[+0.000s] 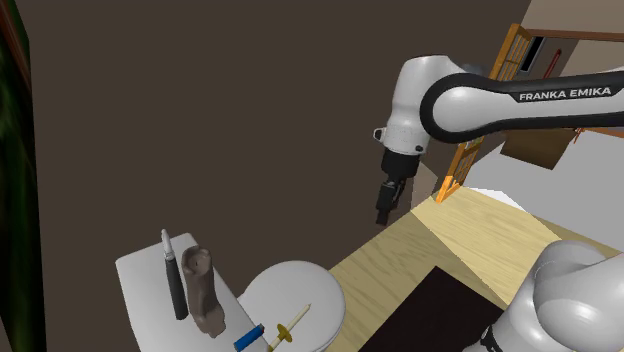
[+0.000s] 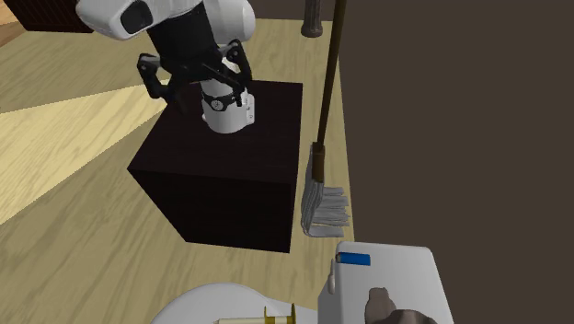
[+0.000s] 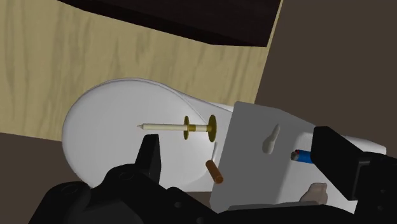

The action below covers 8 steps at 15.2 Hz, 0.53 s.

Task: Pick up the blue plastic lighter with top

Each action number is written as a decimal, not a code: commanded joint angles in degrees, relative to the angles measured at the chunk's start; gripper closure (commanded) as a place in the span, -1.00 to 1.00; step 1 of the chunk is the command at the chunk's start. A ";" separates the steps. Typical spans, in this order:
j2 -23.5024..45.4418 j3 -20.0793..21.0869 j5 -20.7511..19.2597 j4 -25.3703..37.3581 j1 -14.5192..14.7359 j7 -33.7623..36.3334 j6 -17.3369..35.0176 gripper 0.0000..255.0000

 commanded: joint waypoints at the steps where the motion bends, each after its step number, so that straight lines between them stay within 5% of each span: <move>1: 2.84 2.08 0.73 -0.42 0.88 1.15 3.88 -1.00; 8: 14.39 8.58 0.78 -0.02 2.80 5.04 16.56 -1.00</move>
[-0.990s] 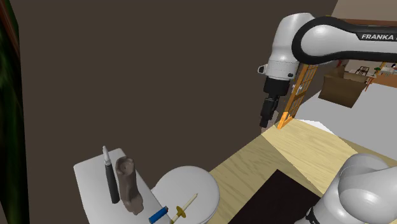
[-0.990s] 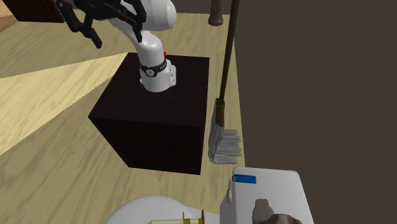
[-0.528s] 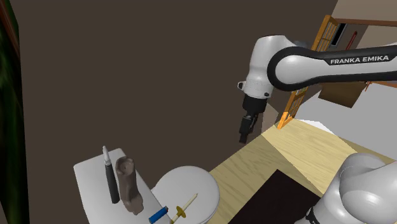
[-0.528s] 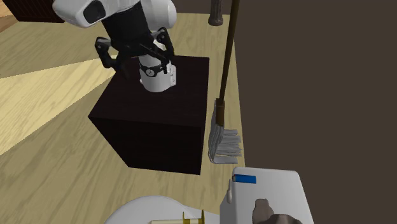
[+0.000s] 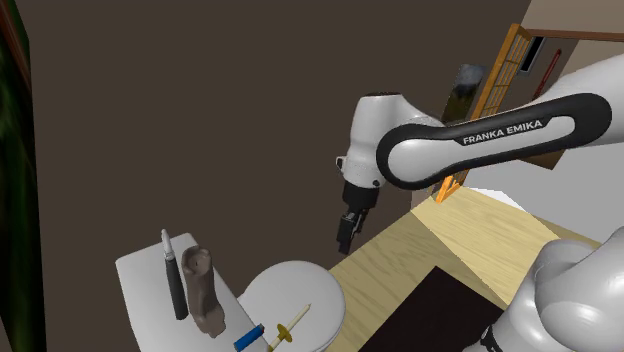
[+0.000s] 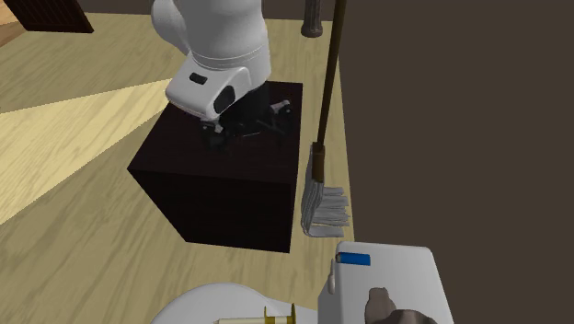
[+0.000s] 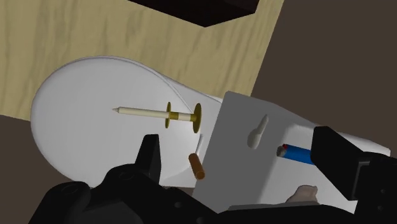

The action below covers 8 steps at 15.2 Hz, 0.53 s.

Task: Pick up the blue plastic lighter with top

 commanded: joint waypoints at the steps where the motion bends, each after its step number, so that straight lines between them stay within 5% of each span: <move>1: 3.63 1.84 -0.45 0.23 0.43 1.31 3.86 -1.00; 8: 18.43 7.37 -6.67 4.75 1.46 8.32 14.69 -1.00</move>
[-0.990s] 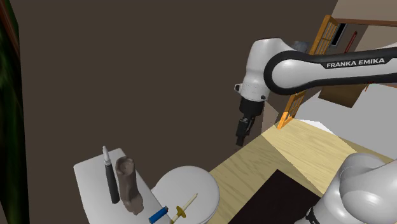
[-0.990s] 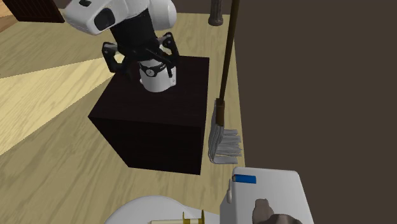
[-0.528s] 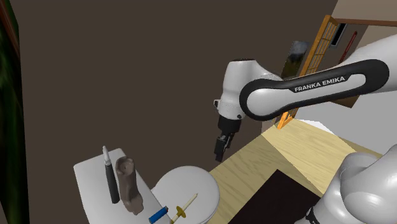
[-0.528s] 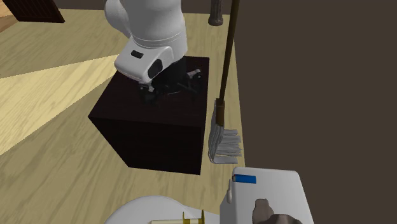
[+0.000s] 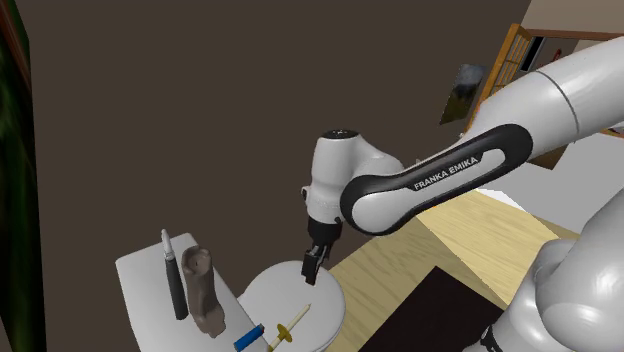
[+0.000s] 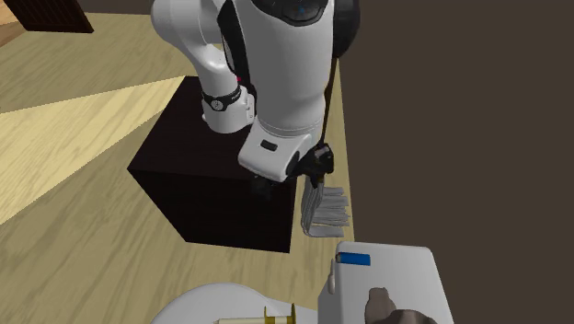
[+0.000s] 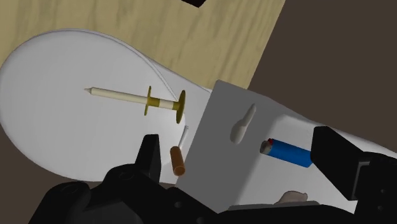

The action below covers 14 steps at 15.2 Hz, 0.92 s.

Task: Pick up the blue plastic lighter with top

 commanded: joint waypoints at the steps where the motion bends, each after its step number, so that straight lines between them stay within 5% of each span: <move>1: 5.00 1.35 -2.93 2.16 0.39 2.81 2.83 -1.00; 7: 19.05 1.84 -13.82 9.40 3.97 11.60 8.44 -1.00; 14: 34.59 -1.91 -24.44 21.17 11.92 19.24 10.93 -1.00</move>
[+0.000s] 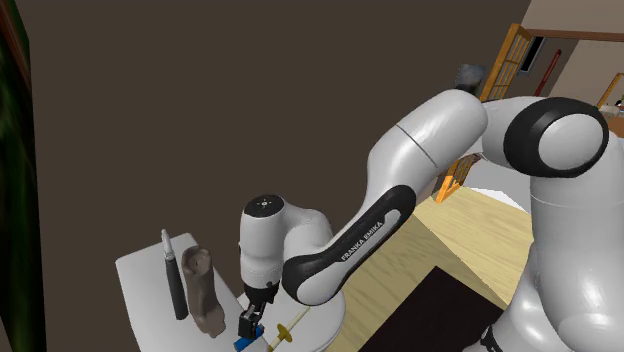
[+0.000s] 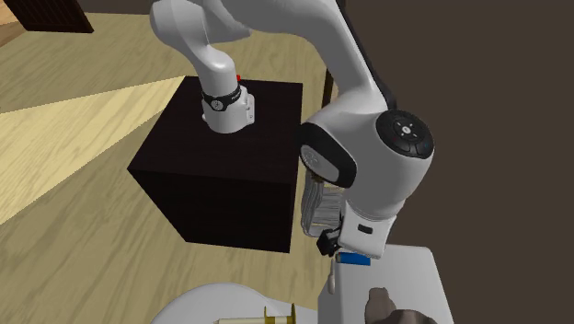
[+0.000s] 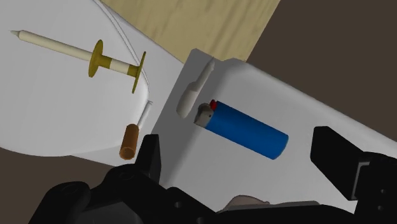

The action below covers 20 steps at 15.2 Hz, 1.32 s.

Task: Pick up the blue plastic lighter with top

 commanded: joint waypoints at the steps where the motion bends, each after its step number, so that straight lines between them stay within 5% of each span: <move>1: 4.64 -1.32 -2.60 4.11 2.49 1.65 0.27 -1.00; 11: 10.48 -3.85 -5.50 6.14 4.78 3.59 3.97 -1.00; 12: 10.45 -3.86 -5.51 6.04 4.73 3.57 4.03 1.00; 20: 10.45 -3.86 -5.49 6.09 4.65 3.46 3.99 1.00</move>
